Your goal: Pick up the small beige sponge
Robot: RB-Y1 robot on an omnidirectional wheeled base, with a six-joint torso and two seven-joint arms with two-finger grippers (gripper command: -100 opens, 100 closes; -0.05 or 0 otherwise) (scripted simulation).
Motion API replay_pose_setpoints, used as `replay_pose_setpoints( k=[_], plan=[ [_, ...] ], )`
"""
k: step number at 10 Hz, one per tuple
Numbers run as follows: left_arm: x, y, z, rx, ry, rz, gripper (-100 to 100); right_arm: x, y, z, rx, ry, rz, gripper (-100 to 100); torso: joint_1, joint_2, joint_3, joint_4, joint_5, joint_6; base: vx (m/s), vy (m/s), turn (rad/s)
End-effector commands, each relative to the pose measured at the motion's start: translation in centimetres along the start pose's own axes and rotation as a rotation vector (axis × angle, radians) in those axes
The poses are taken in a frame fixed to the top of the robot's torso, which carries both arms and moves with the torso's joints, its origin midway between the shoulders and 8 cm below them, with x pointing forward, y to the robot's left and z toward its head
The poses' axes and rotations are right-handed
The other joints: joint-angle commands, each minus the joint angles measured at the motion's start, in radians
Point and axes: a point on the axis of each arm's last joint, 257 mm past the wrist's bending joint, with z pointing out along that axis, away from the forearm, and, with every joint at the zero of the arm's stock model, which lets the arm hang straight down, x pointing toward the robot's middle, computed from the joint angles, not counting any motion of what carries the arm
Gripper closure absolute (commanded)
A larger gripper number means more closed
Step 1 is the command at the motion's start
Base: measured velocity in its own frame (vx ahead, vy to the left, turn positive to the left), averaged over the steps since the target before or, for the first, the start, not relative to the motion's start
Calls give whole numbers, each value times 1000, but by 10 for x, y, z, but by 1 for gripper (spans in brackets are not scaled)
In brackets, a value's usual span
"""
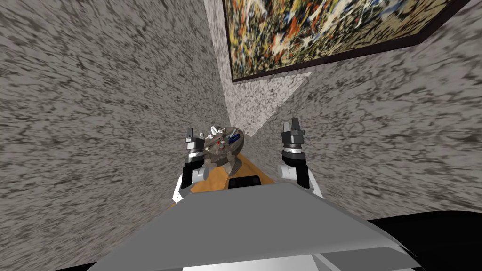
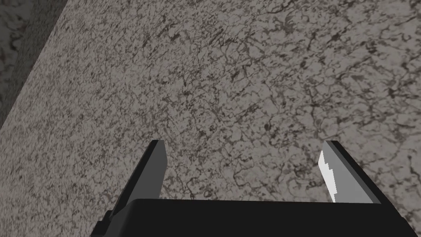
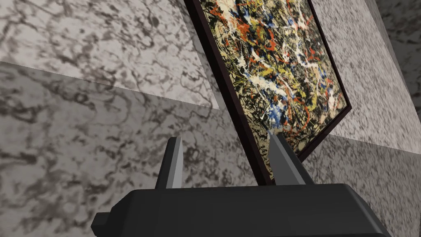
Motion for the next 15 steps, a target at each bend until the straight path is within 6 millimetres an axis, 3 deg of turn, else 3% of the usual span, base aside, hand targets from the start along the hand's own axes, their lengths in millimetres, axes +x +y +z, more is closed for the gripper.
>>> replay_pose_setpoints(
  k=[1, 2, 6, 7, 8, 12, 13, 14, 15],
  plan=[
    [5, 17, 10, -41, 13, -9, -100, 0, 0, 0, 0, 0, 0, 0, 0, 0, 0, 0, 0, 0, 14, -38, 206],
    [5, 21, 10, -54, 13, -9, -100, 0, 0, 0, 0, 0, 0, 0, 0, 0, 0, 0, 0, 0, 12, -37, 84],
    [17, 65, 28, -164, 40, -27, -100, 0, 0, 0, 0, 0, 0, 0, -1, 0, 0, 0, 0, 0, 9, -44, 139],
    [17, 68, 28, -173, 40, -26, -100, 0, 0, 0, 0, 0, 0, 0, 0, 0, 0, 0, 0, 0, 3, -31, 79],
    [21, 85, 33, -217, 51, -30, -100, 0, 0, 0, 0, 0, 0, 0, 0, 0, 0, 0, 0, 0, -1, -34, 126],
    [30, 120, 43, -313, 75, -35, -100, 0, 0, 0, 0, 0, 0, 0, -1, 0, 0, 0, 0, 0, 7, -44, 118],
    [35, 137, 48, -359, 87, -34, -100, 0, 0, 0, 0, 0, 0, 0, 0, 0, 0, 0, 0, 0, -1, -33, 139],
    [35, 139, 48, -364, 88, -34, -100, 0, 0, 0, 0, 0, 0, 0, 0, 1, 0, 0, 0, 0, 3, -31, 59],
    [39, 155, 52, -407, 100, -32, -100, 0, 0, 0, 0, 0, 0, 0, 0, 1, 0, 0, 0, 0, 8, -36, 117]
  ],
)
